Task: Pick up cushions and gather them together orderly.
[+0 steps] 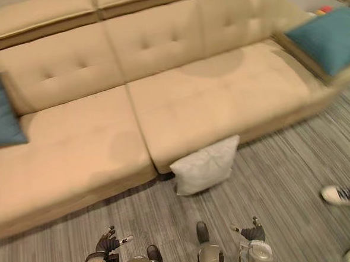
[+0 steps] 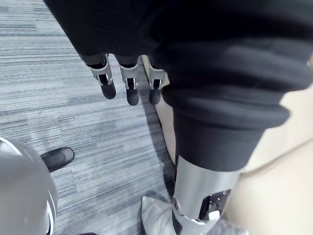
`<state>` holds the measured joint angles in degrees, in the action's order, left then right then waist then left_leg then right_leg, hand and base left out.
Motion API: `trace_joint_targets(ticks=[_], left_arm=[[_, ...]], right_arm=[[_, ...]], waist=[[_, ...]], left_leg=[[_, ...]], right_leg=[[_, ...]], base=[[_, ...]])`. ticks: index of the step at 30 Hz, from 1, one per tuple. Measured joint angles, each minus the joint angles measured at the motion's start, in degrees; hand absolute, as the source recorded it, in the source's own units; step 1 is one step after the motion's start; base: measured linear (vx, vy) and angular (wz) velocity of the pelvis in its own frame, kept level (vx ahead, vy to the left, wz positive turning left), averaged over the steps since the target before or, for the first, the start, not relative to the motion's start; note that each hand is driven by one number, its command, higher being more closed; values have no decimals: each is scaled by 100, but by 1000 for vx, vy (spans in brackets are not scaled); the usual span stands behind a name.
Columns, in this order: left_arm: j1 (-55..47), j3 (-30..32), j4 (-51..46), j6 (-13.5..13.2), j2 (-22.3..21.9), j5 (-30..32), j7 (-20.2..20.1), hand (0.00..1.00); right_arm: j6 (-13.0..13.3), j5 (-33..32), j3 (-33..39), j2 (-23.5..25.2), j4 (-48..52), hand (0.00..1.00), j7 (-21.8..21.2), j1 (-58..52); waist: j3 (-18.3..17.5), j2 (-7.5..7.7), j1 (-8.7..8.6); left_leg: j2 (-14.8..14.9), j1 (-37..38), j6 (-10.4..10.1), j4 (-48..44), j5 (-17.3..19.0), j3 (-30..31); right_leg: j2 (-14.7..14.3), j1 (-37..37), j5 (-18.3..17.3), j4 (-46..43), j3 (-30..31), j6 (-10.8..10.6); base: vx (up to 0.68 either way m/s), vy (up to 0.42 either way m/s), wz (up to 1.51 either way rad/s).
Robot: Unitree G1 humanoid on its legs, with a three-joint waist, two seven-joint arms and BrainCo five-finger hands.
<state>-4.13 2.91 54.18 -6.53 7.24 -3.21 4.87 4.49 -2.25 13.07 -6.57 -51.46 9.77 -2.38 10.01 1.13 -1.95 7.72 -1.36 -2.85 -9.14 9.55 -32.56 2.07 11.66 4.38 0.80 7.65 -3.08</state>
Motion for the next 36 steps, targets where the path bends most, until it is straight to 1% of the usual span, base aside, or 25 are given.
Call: trace_joint_targets(ticks=[2,4,5,6,8,9,11,12,13,14,16,19,21,22,23,25,26,27,28,29,30,32,33,35,36], left_arm=[[29,-4,-12,4,44,-1,0,0],[63,-3,-40,9,135,-2,-3,0],[63,-2,-69,8,155,-2,-3,0],[71,-10,-74,7,155,0,-8,0],[89,-8,-83,-1,123,-1,-3,0],[92,-7,-83,-1,106,-1,4,0],[84,-6,-82,-1,84,-1,3,0],[31,-4,-79,5,35,-5,2,0],[-44,-5,-80,4,-17,-11,2,0],[-87,-6,-80,1,-49,-11,1,0],[-170,62,-199,-16,-189,-81,9,0],[-171,66,-386,-59,-246,-111,19,0],[-183,65,-415,-44,-263,-119,18,0],[-221,67,-412,-39,-271,-121,17,0],[-265,186,-406,-34,-270,-133,21,0],[-264,222,-408,-39,-295,-133,26,0],[-258,347,-408,-45,-345,-155,25,0],[-256,391,-397,-44,-371,-187,34,0],[-265,389,-339,-42,-371,-237,50,0],[-270,355,-307,-37,-330,-277,54,0],[-268,320,-300,-21,-303,-280,63,0],[-264,177,-347,-10,-245,-297,106,0],[-236,174,-436,-17,-230,-343,168,0],[-164,174,-436,-16,-243,-353,178,0],[-62,166,-435,-17,-284,-356,179,0]], right_arm=[[-5,3,-62,2,6,0,2,131],[-6,6,-65,-3,6,0,7,96],[-6,6,-65,-12,6,0,8,48],[3,8,-96,-99,16,0,9,33],[-1,11,-107,-145,12,0,6,29],[-11,13,-139,-155,10,0,6,15],[-55,14,-226,-135,9,0,6,-37],[-58,15,-293,-157,8,0,11,-45],[-59,15,-386,-198,10,0,14,-13],[-57,15,-415,-217,12,0,15,59],[-56,15,-453,-300,-1,0,25,169],[-59,28,-454,-367,-30,0,24,209],[-59,62,-463,-369,-27,0,24,239],[-59,65,-475,-362,-29,0,26,238],[-58,68,-552,-321,-19,0,27,248],[-53,78,-614,-363,-8,0,27,250],[-56,145,-621,-402,-13,0,30,265],[-56,212,-616,-401,-13,0,28,261],[-59,286,-602,-401,-12,0,29,249],[-64,297,-620,-394,-10,0,18,246],[-66,309,-629,-374,-9,0,10,250],[-56,345,-651,-346,15,0,13,287],[-39,339,-641,-365,129,0,19,314],[5,339,-639,-393,187,0,21,311],[13,302,-637,-404,270,0,22,271]], waist=[[68,-124,3],[71,-98,-25],[82,-77,-26],[193,-200,-57],[246,-300,-98],[252,-391,-93],[260,-376,-62],[263,-383,-26],[294,-379,7],[327,-385,3],[413,-411,67],[502,-434,329],[523,-512,408],[501,-553,461],[454,-527,589],[410,-473,577],[415,-442,584],[415,-435,573],[414,-423,556],[419,-367,453],[417,-372,390],[411,-393,360],[402,-366,366],[405,-365,351],[405,-361,271]], left_leg=[[345,-10,-27,-300,91,-778],[454,76,-28,-486,95,-1053],[463,134,-65,-545,120,-1046],[539,402,-304,-596,288,-993],[612,547,-382,-595,370,-1007],[772,604,-492,-777,489,-1030],[1111,531,-479,-1508,500,-994],[1541,304,-273,-2461,380,-850],[1823,30,129,-3262,135,-540],[1838,-115,163,-3606,200,-224],[1181,-790,-228,-4017,524,1123],[486,-1179,-207,-3079,600,1609],[270,-1338,-271,-2131,532,1646],[175,-1339,-239,-1474,163,1612],[7,-1116,109,-1114,-154,1438],[-143,-1108,289,-1036,-54,1483],[-295,-1059,557,-1103,106,1556],[-384,-969,593,-1063,170,1614],[-591,-730,655,-994,246,1798],[-826,-443,723,-936,287,2114],[-884,-330,771,-929,314,2301],[-892,-24,790,-856,326,2904],[-884,74,790,-849,327,3315],[-877,140,789,-820,327,3669],[-864,187,781,-806,331,4154]], right_leg=[[363,297,-296,-497,-2322,462],[694,317,-489,-1022,-3800,746],[815,269,-375,-1175,-3999,794],[757,264,-475,-1553,-3822,648],[628,318,-624,-1685,-3620,626],[485,420,-858,-1810,-3462,546],[282,431,-1022,-1870,-3243,598],[88,328,-1040,-1781,-3091,625],[-73,188,-1057,-1687,-2926,652],[-142,107,-1070,-1640,-2802,672],[-254,-136,-1081,-1458,-2451,691],[-294,-458,-1080,-1174,-2161,689],[-266,-605,-1082,-1115,-2156,665],[-256,-687,-1095,-1101,-2164,580],[-138,-828,-1140,-1063,-2060,335],[-27,-838,-1241,-1083,-2101,167],[198,-813,-1492,-1497,-2214,-168],[318,-751,-1590,-1872,-2226,-317],[612,-489,-1727,-2961,-2181,-546],[914,-204,-1571,-4200,-2159,-752],[1012,-75,-1649,-4635,-2141,-793],[986,97,-2017,-4784,-2160,-534],[805,244,-2087,-4382,-2023,-406],[573,383,-2098,-4035,-1648,-387],[242,544,-2071,-3529,-1026,-371]], base=[[-50,-5,-157],[61,-67,-118],[117,-162,-134],[80,-130,-104],[72,-134,-89],[87,-154,-81],[101,-180,-86],[156,-211,-103],[137,-171,-93],[152,-105,-87],[161,2,-78],[199,74,-71],[259,139,-50],[356,188,-49],[380,187,-32],[333,151,18],[376,197,46],[452,261,73],[414,210,108],[431,187,132],[465,104,144],[517,-4,161],[466,-67,158],[330,-122,133],[285,-178,165]])
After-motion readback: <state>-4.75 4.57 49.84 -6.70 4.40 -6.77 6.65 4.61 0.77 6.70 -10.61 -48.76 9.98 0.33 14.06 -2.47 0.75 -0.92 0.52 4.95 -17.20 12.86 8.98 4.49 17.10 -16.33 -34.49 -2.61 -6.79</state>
